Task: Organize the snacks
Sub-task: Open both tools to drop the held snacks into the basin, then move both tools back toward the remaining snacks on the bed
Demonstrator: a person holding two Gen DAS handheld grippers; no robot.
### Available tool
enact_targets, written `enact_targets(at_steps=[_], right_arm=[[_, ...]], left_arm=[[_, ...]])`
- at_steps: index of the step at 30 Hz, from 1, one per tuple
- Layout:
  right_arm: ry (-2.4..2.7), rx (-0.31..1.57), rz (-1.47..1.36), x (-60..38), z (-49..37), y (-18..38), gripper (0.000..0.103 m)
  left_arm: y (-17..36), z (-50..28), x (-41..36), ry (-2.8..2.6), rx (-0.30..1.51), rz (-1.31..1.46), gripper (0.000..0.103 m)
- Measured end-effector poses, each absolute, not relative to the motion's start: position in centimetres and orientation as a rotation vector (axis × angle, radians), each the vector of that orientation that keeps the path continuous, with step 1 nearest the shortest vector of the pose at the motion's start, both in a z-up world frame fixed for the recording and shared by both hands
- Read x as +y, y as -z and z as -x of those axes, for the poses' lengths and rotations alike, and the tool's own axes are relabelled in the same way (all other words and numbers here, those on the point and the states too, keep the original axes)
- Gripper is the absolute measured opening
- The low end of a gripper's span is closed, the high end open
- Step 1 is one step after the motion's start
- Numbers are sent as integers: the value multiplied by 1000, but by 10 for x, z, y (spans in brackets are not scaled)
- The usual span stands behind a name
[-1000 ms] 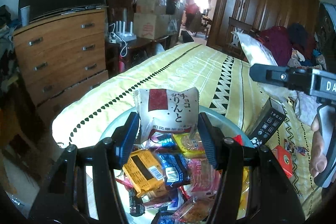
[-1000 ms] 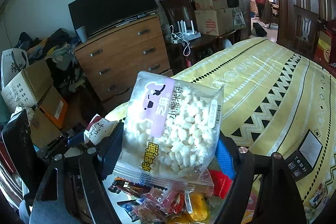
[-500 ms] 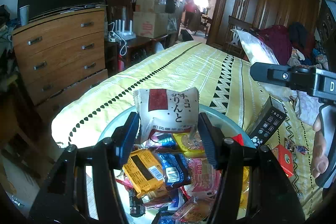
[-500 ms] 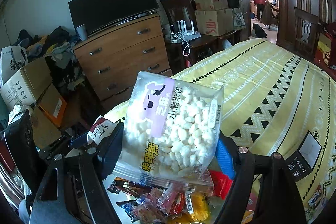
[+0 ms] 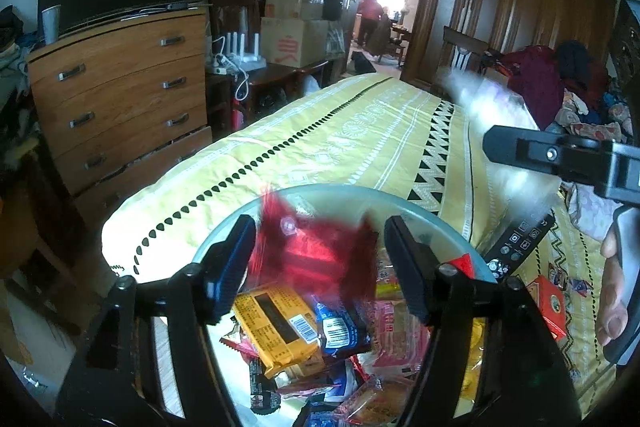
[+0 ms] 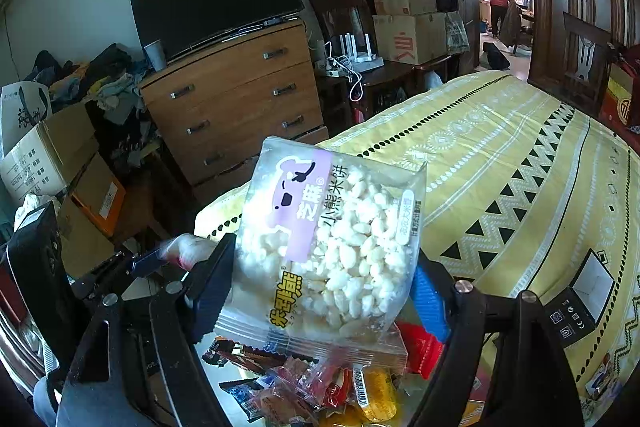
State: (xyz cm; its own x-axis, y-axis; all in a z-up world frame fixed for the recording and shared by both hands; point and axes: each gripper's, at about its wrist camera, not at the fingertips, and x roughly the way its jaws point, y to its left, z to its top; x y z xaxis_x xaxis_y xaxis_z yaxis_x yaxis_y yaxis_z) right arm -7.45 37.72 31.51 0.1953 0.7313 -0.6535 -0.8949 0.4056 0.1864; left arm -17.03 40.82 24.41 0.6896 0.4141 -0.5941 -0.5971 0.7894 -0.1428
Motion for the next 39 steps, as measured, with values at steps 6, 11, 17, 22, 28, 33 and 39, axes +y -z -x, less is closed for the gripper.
enact_targets(at_steps=[6, 11, 17, 22, 28, 33, 39], right_arm=[[-1161, 750, 258, 377, 74, -313, 88], [-1162, 740, 258, 375, 75, -312, 92], [-1131, 665, 255, 351, 84, -322, 94], [-1033, 585, 239, 297, 88, -334, 102], [-886, 518, 184, 198, 90, -342, 103], [-695, 495, 177, 93, 92, -329, 103], [-449, 521, 168, -29, 88, -284, 103]], left_arm=[[-244, 169, 408, -593, 581, 337, 83], [-244, 168, 407, -616, 585, 330, 95], [-251, 165, 390, -632, 572, 288, 100], [-261, 155, 357, -596, 546, 250, 103], [-269, 129, 286, -522, 517, 180, 103], [-262, 101, 201, -323, 511, 107, 103], [-228, 67, 97, -42, 574, 63, 103]])
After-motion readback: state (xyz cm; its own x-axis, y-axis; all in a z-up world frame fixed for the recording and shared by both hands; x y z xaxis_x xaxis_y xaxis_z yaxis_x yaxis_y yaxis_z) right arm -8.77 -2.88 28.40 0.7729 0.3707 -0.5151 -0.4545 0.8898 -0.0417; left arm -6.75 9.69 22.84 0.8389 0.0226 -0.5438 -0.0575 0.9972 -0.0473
